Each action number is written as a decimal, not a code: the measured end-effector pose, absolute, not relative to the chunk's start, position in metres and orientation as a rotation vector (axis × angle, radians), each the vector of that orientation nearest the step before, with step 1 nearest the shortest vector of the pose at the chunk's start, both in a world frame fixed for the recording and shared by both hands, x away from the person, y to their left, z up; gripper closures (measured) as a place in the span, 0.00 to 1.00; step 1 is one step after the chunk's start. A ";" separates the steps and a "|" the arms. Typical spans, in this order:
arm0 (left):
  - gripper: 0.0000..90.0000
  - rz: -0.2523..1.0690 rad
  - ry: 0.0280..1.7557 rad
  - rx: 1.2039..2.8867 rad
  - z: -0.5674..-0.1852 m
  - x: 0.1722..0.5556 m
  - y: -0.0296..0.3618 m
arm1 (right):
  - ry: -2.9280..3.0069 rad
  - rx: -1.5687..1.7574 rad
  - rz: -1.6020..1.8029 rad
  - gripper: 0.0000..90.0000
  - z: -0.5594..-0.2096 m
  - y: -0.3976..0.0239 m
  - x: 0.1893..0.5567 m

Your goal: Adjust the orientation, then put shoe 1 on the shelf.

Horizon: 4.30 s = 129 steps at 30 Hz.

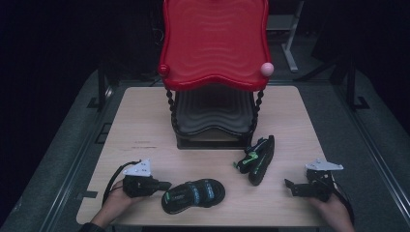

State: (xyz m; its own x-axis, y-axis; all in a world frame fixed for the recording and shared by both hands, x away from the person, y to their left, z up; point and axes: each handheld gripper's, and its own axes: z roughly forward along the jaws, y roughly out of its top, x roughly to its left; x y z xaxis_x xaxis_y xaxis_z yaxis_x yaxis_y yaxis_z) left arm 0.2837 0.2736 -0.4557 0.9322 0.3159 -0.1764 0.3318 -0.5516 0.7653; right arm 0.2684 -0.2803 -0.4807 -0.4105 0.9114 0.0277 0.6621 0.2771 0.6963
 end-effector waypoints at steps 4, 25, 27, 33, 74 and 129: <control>1.00 -0.037 0.445 2.195 -0.455 0.277 0.274 | 2.175 1.424 0.905 0.01 -0.481 -0.280 0.268; 0.92 -0.070 0.399 2.133 -0.440 0.267 0.277 | 2.175 1.422 0.903 0.01 -0.481 -0.280 0.268; 0.88 -0.074 0.393 2.090 -0.432 0.271 0.275 | 2.175 1.423 0.903 0.01 -0.481 -0.280 0.269; 0.69 -0.097 0.347 2.048 -0.424 0.278 0.257 | 2.173 1.426 0.902 0.01 -0.481 -0.280 0.269; 0.78 0.010 0.305 2.016 -0.421 0.306 0.229 | 2.173 1.426 0.905 0.01 -0.481 -0.280 0.269; 0.76 -0.020 0.382 1.965 -0.389 0.327 0.226 | 2.173 1.429 0.908 0.01 -0.481 -0.281 0.269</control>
State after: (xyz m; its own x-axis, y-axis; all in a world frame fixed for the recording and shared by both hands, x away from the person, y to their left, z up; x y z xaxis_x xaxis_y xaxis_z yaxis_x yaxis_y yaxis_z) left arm 0.3268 0.2262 -0.3894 0.9481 0.2568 -0.1873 0.2748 -0.3661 0.8891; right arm 0.2690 -0.2808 -0.4806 -0.4078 0.9125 0.0318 0.6637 0.2722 0.6967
